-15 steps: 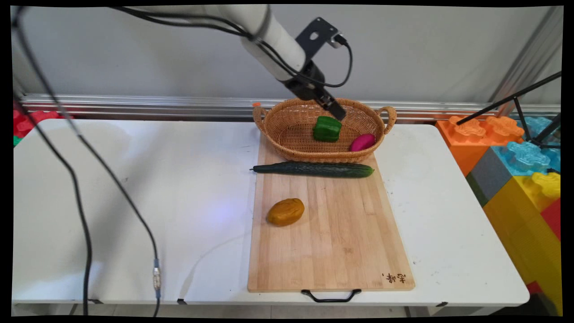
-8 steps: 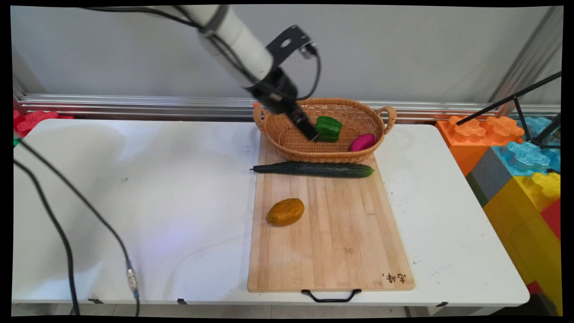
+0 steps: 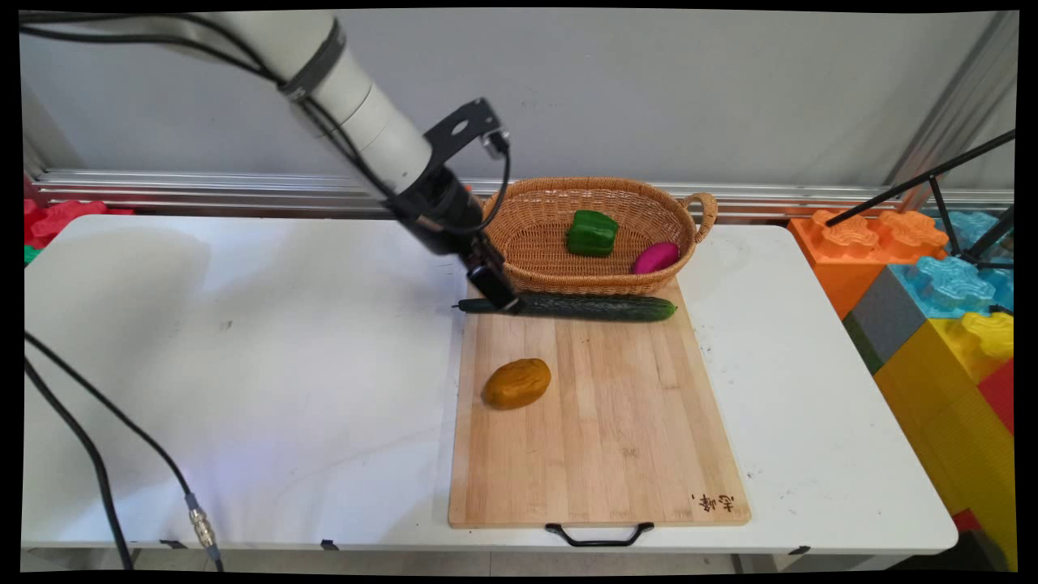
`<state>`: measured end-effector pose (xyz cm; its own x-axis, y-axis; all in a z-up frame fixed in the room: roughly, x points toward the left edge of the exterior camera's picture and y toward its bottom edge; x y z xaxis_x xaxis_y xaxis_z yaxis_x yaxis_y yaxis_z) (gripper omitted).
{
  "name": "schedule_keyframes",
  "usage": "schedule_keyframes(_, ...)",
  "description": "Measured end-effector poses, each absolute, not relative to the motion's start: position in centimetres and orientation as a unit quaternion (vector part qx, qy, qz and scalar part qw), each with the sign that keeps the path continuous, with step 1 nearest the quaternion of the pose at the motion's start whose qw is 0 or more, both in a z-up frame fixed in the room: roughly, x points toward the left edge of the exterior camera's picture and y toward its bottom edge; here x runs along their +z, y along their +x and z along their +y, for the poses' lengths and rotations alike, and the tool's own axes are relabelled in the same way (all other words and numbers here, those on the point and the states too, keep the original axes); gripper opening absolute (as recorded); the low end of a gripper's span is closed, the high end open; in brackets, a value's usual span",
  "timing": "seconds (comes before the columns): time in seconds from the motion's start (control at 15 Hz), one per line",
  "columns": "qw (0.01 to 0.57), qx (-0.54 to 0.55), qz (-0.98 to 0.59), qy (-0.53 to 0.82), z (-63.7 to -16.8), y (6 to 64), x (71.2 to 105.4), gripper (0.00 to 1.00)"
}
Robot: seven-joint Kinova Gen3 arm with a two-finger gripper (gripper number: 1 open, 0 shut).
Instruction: Pick up the potato from the cutting board
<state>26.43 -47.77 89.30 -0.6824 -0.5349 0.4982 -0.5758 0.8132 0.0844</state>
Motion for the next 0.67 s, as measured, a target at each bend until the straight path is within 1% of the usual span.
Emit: schedule_keyframes(0.67, 0.262, -0.014, -0.920, 0.290, -46.1, 28.1, 84.4, 1.00)
